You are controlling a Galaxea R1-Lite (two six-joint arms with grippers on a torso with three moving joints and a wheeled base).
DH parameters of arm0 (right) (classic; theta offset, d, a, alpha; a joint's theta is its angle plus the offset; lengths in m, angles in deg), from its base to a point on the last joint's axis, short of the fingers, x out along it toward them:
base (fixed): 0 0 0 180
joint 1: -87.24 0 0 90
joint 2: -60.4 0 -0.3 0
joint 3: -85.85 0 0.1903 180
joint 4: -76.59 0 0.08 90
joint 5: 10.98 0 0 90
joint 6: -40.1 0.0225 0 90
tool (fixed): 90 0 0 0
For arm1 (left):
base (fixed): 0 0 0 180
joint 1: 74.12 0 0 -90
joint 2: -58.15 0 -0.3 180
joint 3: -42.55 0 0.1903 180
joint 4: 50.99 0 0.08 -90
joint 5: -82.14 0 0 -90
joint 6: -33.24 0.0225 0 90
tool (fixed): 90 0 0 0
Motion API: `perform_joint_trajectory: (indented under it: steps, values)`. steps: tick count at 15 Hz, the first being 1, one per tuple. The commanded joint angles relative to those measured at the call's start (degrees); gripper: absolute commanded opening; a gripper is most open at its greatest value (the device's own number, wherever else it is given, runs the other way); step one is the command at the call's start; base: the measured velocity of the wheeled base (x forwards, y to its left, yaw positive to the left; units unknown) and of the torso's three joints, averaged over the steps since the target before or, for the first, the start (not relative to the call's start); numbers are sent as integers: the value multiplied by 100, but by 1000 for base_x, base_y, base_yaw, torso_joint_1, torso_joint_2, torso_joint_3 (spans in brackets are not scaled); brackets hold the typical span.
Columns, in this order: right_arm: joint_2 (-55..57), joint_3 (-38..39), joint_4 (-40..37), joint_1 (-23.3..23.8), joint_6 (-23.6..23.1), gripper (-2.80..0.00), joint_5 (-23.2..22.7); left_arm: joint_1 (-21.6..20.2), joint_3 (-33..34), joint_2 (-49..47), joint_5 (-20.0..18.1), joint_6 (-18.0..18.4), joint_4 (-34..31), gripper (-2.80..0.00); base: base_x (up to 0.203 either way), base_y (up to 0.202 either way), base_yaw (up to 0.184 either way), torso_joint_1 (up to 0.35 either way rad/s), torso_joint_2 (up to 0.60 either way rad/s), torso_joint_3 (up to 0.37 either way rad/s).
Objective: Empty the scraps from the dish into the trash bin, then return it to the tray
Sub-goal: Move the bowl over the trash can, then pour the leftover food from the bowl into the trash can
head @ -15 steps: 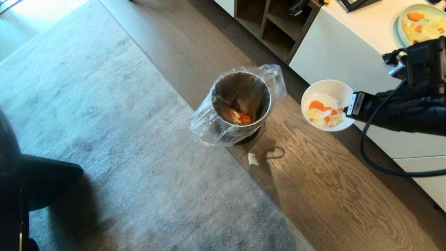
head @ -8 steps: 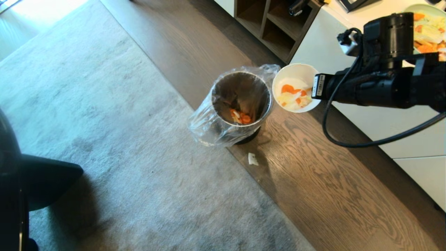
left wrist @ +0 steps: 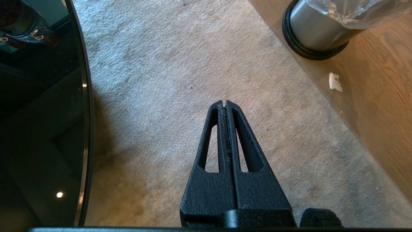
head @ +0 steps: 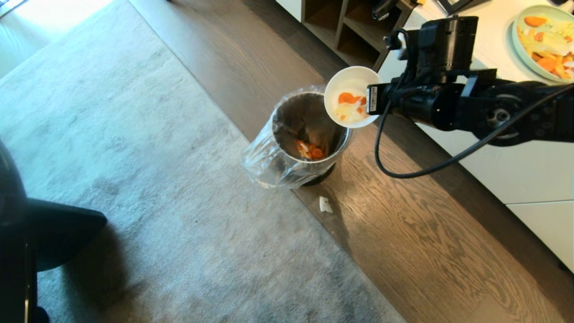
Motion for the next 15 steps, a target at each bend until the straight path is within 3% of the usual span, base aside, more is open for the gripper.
perform_joint_trajectory:
  steps: [1, 8, 15]
  values:
    - [372, -17, 882, -12, -753, -280, 20, 0, 0, 2, 5, -5, 4, -280, 0, 0, 0, 0, 0, 0]
    - [901, 2, 3314, -48, -3033, -280, 4, 0, 0, 2, 5, -5, 4, -280, 0, 0, 0, 0, 0, 0]
    - [932, 34, 3593, -486, -3311, -280, -5, 0, 0, 2, 5, -5, 4, -280, 0, 0, 0, 0, 0, 0]
